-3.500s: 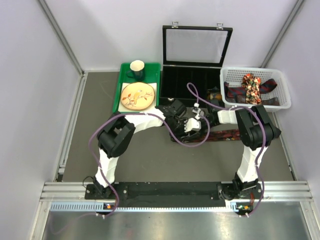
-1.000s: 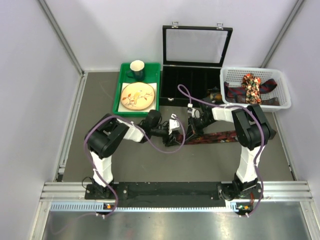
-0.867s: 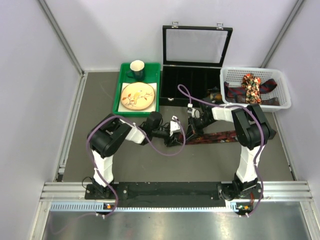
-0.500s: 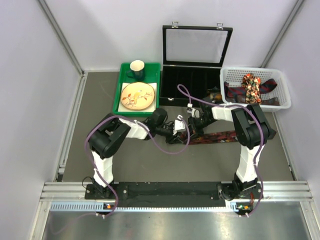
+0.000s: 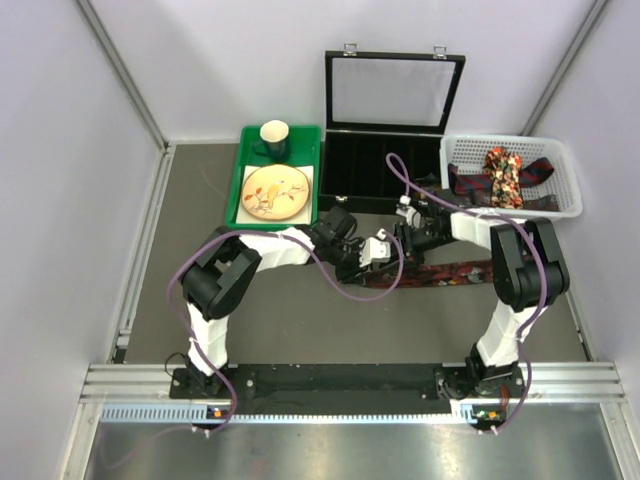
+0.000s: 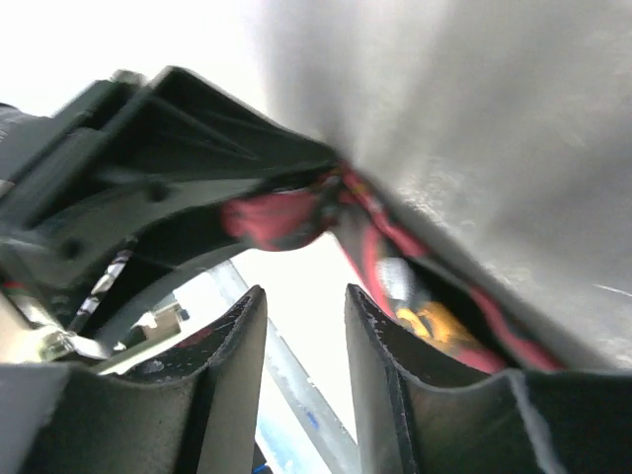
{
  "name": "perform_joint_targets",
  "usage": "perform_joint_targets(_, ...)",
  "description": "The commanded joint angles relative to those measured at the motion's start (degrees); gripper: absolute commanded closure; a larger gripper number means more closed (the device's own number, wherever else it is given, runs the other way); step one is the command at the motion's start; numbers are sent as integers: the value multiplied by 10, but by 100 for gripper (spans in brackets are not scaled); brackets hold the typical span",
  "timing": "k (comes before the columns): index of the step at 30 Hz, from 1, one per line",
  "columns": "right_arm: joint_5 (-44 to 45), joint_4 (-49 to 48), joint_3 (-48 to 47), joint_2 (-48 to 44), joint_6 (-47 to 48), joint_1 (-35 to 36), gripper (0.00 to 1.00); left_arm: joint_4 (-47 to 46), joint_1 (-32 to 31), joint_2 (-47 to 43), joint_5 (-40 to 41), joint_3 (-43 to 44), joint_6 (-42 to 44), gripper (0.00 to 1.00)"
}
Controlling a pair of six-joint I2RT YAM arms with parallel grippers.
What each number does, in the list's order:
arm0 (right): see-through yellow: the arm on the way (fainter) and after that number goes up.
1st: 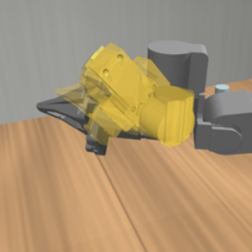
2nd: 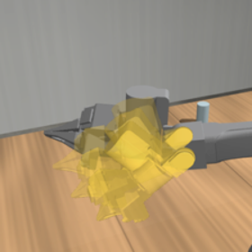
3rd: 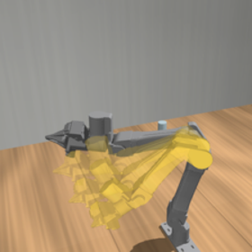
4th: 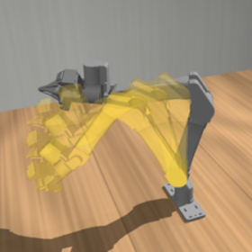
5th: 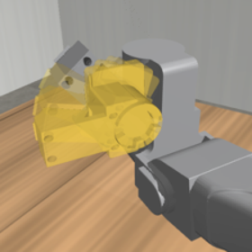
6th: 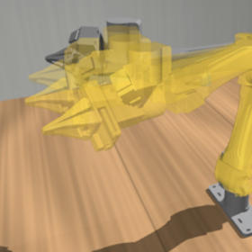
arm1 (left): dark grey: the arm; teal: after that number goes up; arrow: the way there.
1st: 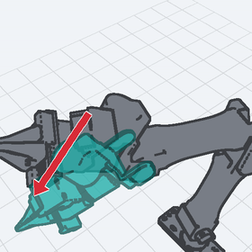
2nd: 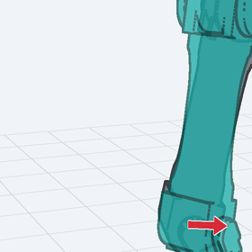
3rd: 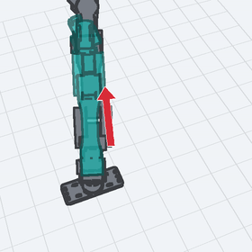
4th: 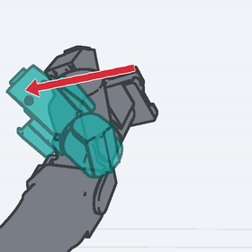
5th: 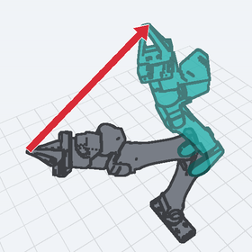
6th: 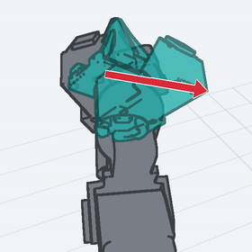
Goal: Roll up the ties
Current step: Roll the tie at the center of the board.
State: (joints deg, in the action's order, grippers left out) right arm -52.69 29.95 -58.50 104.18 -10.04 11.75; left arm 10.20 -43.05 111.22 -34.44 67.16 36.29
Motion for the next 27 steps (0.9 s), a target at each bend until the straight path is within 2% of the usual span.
perform_joint_targets(1,-56,-76,22,-17,-46,7,63,105,-13,34,74,16,9,85)
perform_joint_targets(5,-71,-147,30,11,-105,18,63,112,-20,38,87,22,11,84)
perform_joint_targets(8,-66,-165,28,27,-119,31,62,114,-20,40,88,25,12,83)
perform_joint_targets(11,-71,-231,46,30,-153,36,62,116,-20,40,84,25,15,82)
perform_joint_targets(19,-58,-206,35,48,-135,66,66,120,-21,49,88,31,13,81)
perform_joint_targets(21,-52,-192,33,51,-123,67,75,120,-21,51,86,32,11,81)
perform_joint_targets(24,-35,-153,24,57,-91,67,99,120,-21,55,86,33,9,77)
perform_joint_targets(26,-13,-124,20,62,-66,67,100,115,-21,56,86,32,4,71)
perform_joint_targets(27,-5,-114,20,68,-57,65,100,119,-20,55,96,33,-8,64)
